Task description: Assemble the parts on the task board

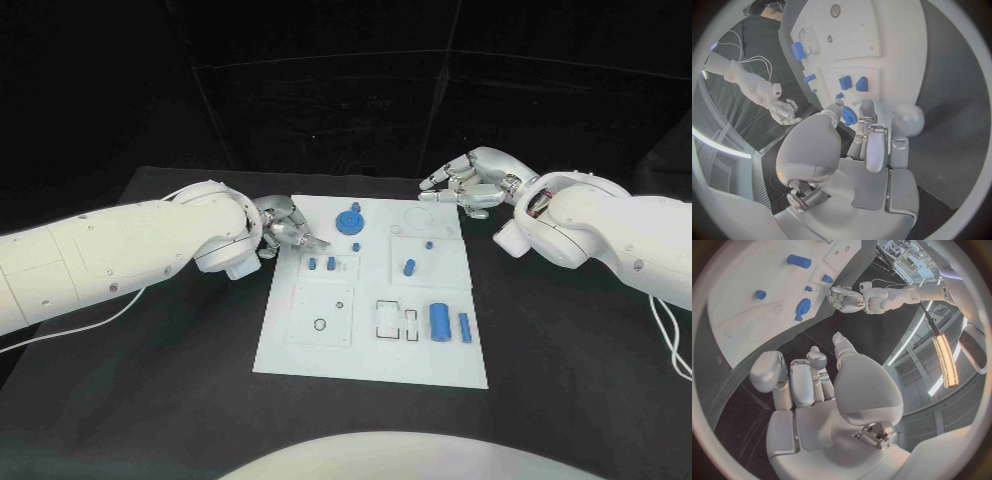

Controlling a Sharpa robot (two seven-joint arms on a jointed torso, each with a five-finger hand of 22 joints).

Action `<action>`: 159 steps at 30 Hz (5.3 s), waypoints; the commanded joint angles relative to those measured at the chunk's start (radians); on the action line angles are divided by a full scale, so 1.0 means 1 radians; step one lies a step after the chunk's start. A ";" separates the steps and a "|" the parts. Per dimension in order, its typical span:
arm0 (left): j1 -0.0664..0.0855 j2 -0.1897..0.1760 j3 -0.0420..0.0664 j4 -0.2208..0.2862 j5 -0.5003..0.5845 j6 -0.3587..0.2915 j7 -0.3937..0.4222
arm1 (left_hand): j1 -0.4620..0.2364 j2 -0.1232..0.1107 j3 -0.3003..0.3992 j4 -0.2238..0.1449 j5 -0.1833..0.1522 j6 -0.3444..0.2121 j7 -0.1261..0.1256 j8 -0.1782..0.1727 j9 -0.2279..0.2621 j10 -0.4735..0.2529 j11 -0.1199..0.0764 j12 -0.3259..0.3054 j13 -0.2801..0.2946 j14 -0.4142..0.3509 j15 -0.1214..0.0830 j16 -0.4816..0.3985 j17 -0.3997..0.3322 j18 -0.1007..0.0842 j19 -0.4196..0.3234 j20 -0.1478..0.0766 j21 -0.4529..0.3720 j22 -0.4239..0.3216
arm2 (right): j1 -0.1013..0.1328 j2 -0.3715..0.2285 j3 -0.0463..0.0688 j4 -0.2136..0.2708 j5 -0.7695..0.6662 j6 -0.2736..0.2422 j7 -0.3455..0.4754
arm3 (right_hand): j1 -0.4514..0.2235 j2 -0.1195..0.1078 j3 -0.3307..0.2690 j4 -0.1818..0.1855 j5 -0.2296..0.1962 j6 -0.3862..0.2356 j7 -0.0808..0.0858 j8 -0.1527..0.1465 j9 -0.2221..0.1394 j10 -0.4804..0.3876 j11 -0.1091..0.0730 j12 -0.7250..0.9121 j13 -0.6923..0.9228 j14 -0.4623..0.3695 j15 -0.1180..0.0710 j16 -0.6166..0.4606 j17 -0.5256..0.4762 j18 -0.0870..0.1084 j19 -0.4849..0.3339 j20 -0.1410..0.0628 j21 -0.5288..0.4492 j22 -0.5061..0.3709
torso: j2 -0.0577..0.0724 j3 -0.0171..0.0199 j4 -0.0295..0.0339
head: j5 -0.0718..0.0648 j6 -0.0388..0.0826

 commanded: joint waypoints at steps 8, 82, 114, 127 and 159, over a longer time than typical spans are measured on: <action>0.001 0.073 -0.004 -0.042 -0.170 -0.172 0.351 | 0.216 -0.041 0.120 -0.141 0.004 0.022 0.033 -0.097 -0.124 -0.124 0.046 -0.234 -0.210 -0.214 0.037 -0.579 -0.488 0.053 -0.152 0.041 -0.407 -0.388 | 0.002 0.002 0.001 -0.002 -0.001 0.003 0.009 | 0.004 -0.001 -0.007 -0.001 0.008 -0.006 0.000 0.005 -0.001 -0.005 0.001 -0.005 -0.002 0.028 -0.003 -0.004 -0.001 0.013 -0.008 0.000 -0.007 -0.002 | 0.001 0.0002 -0.0027 | -0.002 0.013; -0.024 0.267 -0.043 -0.200 -0.610 -0.066 0.358 | 0.226 -0.048 0.293 -0.227 0.002 0.322 -0.016 -0.324 -0.348 0.099 0.001 -0.442 -0.532 0.031 -0.004 -0.084 -0.102 -0.017 0.101 -0.002 0.031 0.085 | 0.002 0.014 0.001 0.002 -0.004 -0.005 0.013 | 0.016 0.010 -0.006 -0.002 0.012 -0.008 -0.001 0.009 -0.001 -0.008 0.000 -0.006 -0.006 0.029 -0.003 -0.004 0.001 0.014 -0.010 0.000 -0.011 -0.008 | 0.000 -0.0001 -0.0007 | -0.025 0.020; -0.025 0.091 -0.004 -0.084 -0.514 -0.127 0.339 | 0.208 -0.062 0.290 -0.229 0.002 0.331 -0.014 -0.336 -0.352 0.116 0.003 -0.461 -0.540 0.032 -0.003 -0.088 -0.113 -0.022 0.109 -0.003 0.056 0.116 | 0.002 0.012 0.001 -0.012 -0.005 0.000 0.010 | 0.016 0.010 -0.006 -0.002 0.011 -0.008 -0.001 0.009 -0.001 -0.008 0.000 -0.006 -0.006 0.029 -0.003 -0.005 0.001 0.014 -0.010 0.000 -0.012 -0.008 | 0.000 0.0000 0.0005 | -0.023 0.032; -0.025 0.085 -0.004 -0.099 -0.495 -0.105 0.331 | 0.204 -0.065 0.288 -0.228 0.002 0.332 -0.014 -0.340 -0.354 0.117 0.003 -0.467 -0.542 0.032 -0.003 -0.090 -0.116 -0.023 0.109 -0.003 0.059 0.119 | 0.001 0.014 0.001 -0.014 -0.005 0.001 0.010 | 0.016 0.010 -0.006 -0.002 0.011 -0.008 -0.001 0.009 -0.001 -0.008 0.000 -0.006 -0.006 0.029 -0.003 -0.005 0.001 0.014 -0.010 0.000 -0.012 -0.008 | 0.000 0.0009 -0.0006 | -0.020 0.031; -0.026 0.094 -0.005 -0.112 -0.494 -0.049 0.305 | 0.205 -0.065 0.289 -0.230 0.002 0.332 -0.014 -0.341 -0.354 0.118 0.003 -0.469 -0.543 0.032 -0.003 -0.091 -0.118 -0.023 0.110 -0.003 0.061 0.122 | 0.001 0.015 0.001 -0.013 -0.005 0.001 0.011 | 0.016 0.010 -0.006 -0.002 0.011 -0.008 -0.001 0.009 -0.001 -0.008 0.000 -0.006 -0.006 0.029 -0.003 -0.005 0.001 0.014 -0.010 0.000 -0.012 -0.008 | 0.000 0.0006 -0.0008 | -0.014 0.022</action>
